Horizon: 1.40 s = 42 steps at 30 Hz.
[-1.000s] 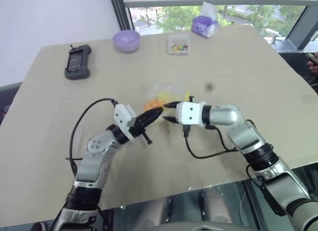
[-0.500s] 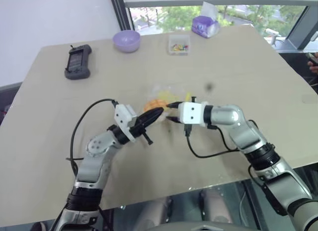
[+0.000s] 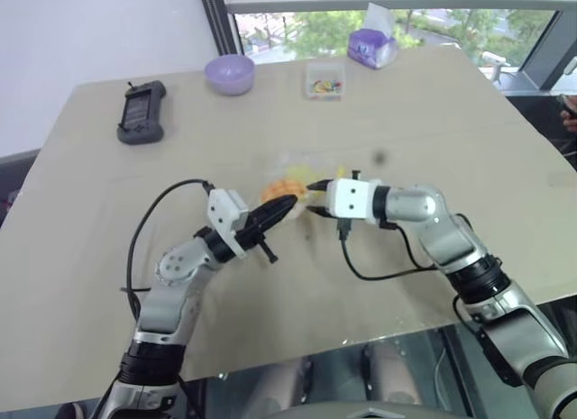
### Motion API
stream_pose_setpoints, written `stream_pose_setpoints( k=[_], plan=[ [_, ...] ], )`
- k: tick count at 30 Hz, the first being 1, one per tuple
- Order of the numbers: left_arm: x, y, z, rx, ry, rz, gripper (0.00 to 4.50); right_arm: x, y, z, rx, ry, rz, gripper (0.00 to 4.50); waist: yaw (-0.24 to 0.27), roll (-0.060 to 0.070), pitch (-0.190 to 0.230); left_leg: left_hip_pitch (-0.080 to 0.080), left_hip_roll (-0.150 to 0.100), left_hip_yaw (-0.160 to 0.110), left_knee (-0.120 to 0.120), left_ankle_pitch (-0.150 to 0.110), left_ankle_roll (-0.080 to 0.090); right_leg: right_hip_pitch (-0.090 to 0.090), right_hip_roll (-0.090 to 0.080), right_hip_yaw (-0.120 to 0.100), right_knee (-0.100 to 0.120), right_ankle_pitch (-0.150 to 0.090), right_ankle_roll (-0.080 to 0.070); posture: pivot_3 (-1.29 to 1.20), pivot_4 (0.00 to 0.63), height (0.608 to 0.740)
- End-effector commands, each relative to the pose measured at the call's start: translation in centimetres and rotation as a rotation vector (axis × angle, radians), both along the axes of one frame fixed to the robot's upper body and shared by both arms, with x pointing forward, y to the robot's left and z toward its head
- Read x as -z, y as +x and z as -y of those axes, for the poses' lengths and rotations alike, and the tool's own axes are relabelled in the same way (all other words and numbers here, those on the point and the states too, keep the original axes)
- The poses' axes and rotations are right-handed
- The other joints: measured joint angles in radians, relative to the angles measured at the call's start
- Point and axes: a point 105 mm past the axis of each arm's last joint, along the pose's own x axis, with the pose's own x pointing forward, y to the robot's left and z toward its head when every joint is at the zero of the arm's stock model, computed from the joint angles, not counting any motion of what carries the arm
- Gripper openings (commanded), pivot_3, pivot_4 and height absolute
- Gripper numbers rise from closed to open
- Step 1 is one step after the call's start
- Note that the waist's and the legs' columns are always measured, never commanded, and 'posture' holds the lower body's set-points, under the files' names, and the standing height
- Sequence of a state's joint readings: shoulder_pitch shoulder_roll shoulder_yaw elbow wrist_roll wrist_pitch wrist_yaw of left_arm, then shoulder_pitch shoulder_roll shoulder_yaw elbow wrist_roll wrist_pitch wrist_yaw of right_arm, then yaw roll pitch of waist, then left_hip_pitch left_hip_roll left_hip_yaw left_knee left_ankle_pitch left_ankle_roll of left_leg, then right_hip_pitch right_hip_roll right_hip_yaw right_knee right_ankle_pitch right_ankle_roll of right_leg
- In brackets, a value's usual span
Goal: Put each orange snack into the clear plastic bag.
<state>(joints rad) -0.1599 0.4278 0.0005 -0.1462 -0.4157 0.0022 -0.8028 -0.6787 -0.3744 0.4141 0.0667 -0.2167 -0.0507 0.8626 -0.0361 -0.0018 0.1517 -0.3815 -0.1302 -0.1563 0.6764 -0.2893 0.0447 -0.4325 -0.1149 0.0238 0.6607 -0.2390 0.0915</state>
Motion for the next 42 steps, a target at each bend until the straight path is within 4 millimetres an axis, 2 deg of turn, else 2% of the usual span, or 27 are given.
stream_pose_setpoints(
  k=[1, 2, 3, 18, 23, 37, 42],
  plan=[
    [-1.3, -0.3, -0.1, -0.003, -0.014, 0.051, 0.00, -2.1, -0.2, -0.2, -0.016, 0.048, 0.053, 0.84, 0.000, 0.000, 0.000, 0.000, 0.000, 0.000, 0.000, 0.000, 0.000, 0.000, 0.000, 0.000, 0.000, 0.000, 0.000, 0.00, 0.150, 0.736],
    [-1.3, -0.3, -0.2, -0.004, -0.013, 0.049, 0.00, -2.1, -0.2, -0.2, -0.017, 0.047, 0.052, 0.33, 0.000, 0.000, 0.000, 0.000, 0.000, 0.000, 0.000, 0.000, 0.000, 0.000, 0.000, 0.000, 0.000, 0.000, 0.000, 0.00, 0.150, 0.736],
    [-1.3, -0.2, -0.2, -0.005, -0.013, 0.049, 0.00, -2.1, -0.2, -0.2, -0.017, 0.048, 0.052, 0.04, 0.000, 0.000, 0.000, 0.000, 0.000, 0.000, 0.000, 0.000, 0.000, 0.000, 0.000, 0.000, 0.000, 0.000, 0.000, 0.00, 0.150, 0.736],
    [-0.5, -0.3, -0.5, -0.001, 0.009, 0.036, 0.00, -2.0, -0.3, -0.1, -0.009, 0.050, 0.051, 0.04, 0.000, 0.000, 0.000, 0.000, 0.000, 0.000, 0.000, 0.000, 0.000, 0.000, 0.000, 0.000, 0.000, 0.000, 0.000, 0.00, 0.150, 0.736],
    [0.0, -0.8, -1.0, 0.003, 0.028, 0.019, 0.00, -1.1, 0.6, 1.1, 0.043, 0.008, 0.037, 0.04, 0.000, 0.000, 0.000, 0.000, 0.000, 0.000, 0.000, 0.000, 0.000, 0.000, 0.000, 0.000, 0.000, 0.000, 0.000, 0.00, 0.150, 0.736],
    [-0.6, 0.8, -4.4, -0.138, 0.068, 0.053, 0.00, 0.2, 3.4, 5.2, 0.222, -0.095, 0.046, 0.04, 0.002, 0.000, 0.000, 0.000, 0.000, 0.000, 0.000, 0.000, 0.000, 0.000, 0.000, 0.000, 0.000, 0.000, 0.000, 0.00, 0.150, 0.736],
    [-0.4, 0.5, -4.4, -0.129, 0.067, 0.043, 0.00, 0.3, 3.5, 5.4, 0.233, -0.092, 0.038, 0.04, 0.009, 0.000, 0.000, 0.000, 0.000, 0.000, -0.001, 0.000, 0.000, 0.000, 0.000, 0.000, 0.000, 0.000, 0.000, 0.00, 0.150, 0.736]
  ],
)
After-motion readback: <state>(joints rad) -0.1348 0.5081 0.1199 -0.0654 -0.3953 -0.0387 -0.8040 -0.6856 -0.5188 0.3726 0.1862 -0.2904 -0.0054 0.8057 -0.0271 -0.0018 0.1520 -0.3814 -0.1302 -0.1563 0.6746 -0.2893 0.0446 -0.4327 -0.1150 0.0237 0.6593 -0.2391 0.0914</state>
